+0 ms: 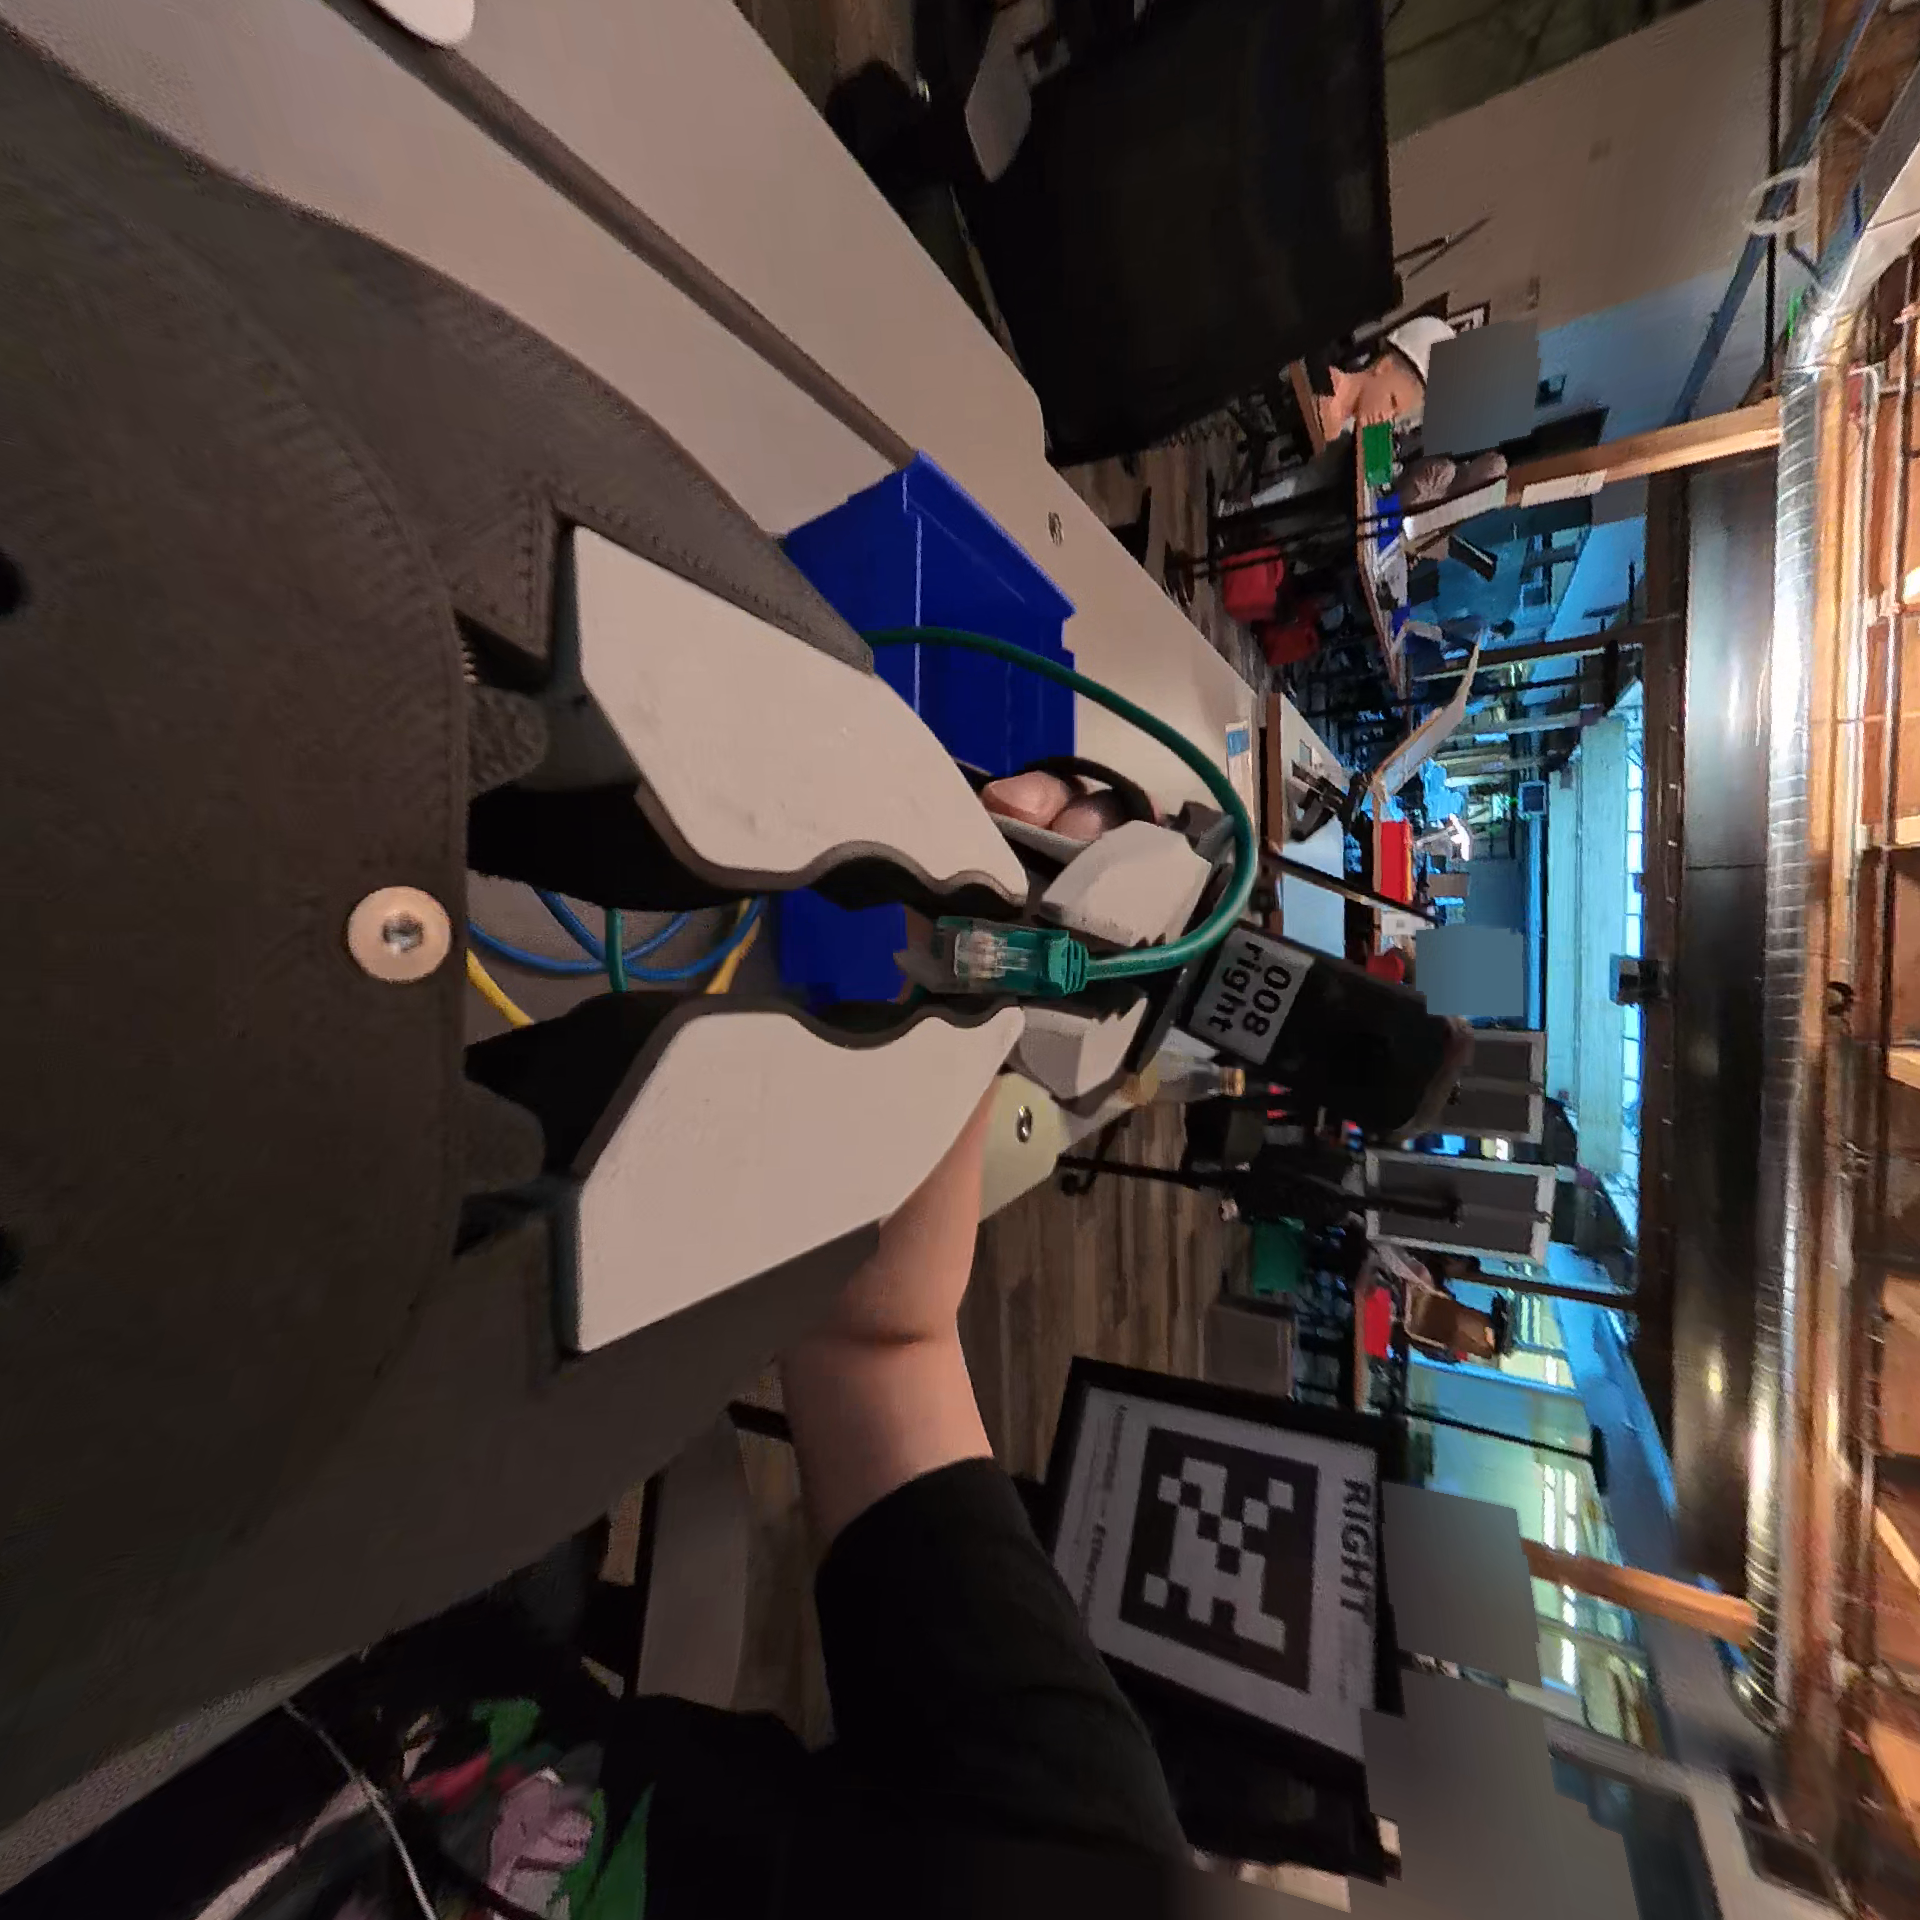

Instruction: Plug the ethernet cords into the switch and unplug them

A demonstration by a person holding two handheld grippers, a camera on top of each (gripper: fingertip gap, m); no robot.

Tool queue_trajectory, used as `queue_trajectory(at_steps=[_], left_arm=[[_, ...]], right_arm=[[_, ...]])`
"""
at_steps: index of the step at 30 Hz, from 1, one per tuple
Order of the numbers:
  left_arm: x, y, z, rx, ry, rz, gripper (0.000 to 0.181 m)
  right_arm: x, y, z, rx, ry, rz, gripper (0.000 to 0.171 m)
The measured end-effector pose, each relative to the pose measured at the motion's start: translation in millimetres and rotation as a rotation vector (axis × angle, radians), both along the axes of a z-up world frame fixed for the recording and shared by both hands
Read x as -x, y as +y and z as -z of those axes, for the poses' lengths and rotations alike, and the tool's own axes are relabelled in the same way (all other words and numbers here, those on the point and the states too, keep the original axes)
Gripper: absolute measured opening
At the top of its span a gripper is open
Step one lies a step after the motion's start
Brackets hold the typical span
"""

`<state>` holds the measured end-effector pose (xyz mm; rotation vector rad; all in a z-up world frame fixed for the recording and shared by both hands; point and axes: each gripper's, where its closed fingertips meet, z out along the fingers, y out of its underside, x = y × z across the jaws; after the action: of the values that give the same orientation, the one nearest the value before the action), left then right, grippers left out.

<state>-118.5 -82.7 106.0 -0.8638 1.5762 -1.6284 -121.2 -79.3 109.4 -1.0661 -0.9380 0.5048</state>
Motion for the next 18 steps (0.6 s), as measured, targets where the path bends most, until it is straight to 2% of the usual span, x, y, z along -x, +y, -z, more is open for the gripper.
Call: queue_trajectory(at_steps=[4, 18], left_arm=[[6.8, 9.0, -3.1, -0.066, -0.004, -0.062, 0.012], [7.5, 15.3, 7.3, -0.156, 0.044, -0.111, 0.012]], right_arm=[[-8.0, -1.6, -6.1, 0.143, 0.101, -0.090, 0.018], [-10.2, 12.3, -4.0, 0.282, 0.173, -0.074, 0.014]])
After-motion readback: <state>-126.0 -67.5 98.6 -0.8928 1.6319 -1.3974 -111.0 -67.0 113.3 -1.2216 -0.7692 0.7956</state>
